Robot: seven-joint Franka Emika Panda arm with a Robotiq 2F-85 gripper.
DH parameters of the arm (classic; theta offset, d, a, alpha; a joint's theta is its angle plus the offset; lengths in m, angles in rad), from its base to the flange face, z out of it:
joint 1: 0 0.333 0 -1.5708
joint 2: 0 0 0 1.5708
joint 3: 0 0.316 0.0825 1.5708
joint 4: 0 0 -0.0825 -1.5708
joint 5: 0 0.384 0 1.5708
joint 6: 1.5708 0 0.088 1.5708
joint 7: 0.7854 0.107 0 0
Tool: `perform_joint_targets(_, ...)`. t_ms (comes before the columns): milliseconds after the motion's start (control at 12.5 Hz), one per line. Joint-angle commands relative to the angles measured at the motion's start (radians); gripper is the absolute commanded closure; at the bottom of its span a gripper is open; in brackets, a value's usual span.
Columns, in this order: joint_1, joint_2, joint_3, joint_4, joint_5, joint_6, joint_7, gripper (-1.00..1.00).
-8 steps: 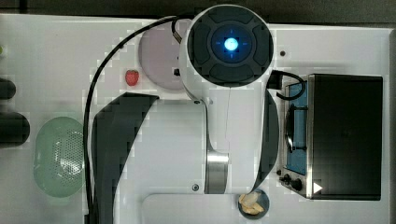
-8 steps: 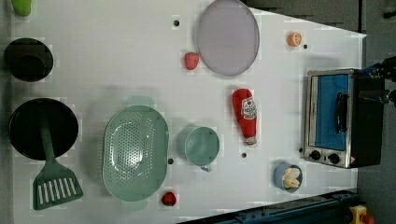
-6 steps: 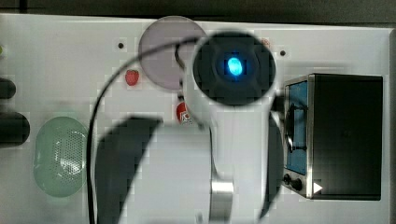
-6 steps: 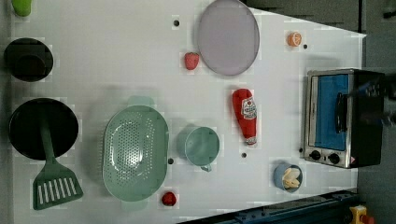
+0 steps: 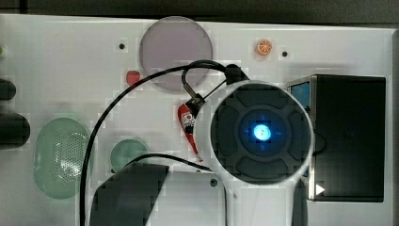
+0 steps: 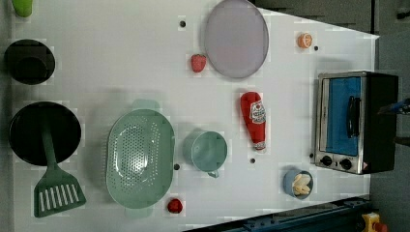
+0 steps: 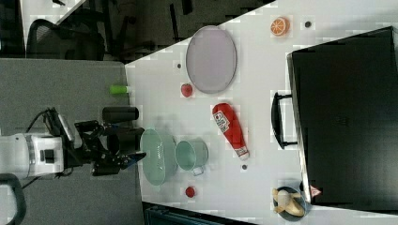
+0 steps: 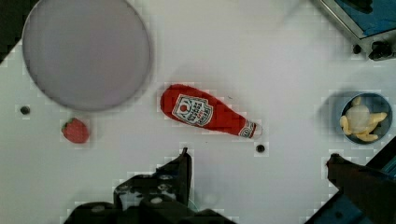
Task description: Pick Ketchup from the table and place it in strainer.
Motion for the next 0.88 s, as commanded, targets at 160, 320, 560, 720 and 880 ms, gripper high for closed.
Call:
perform_joint_targets(160,0.008,0.145,0.044,-0.114,-0.003,0.098,-0.252,-1.00)
perform_joint_targets(320,0.009,0.182,0.055,-0.189,-0.003,0.241,-0.430,-1.00)
perform_joint_targets(560,0.013,0.231,0.059,-0.298,-0.003,0.468,-0.701,-1.00)
perform_joint_targets(720,0.014,0.264,0.062,-0.362,-0.003,0.588,-0.859,-1.00)
perform_joint_targets(880,0.014,0.296,0.065,-0.418,-0.003,0.710,-0.929,-1.00)
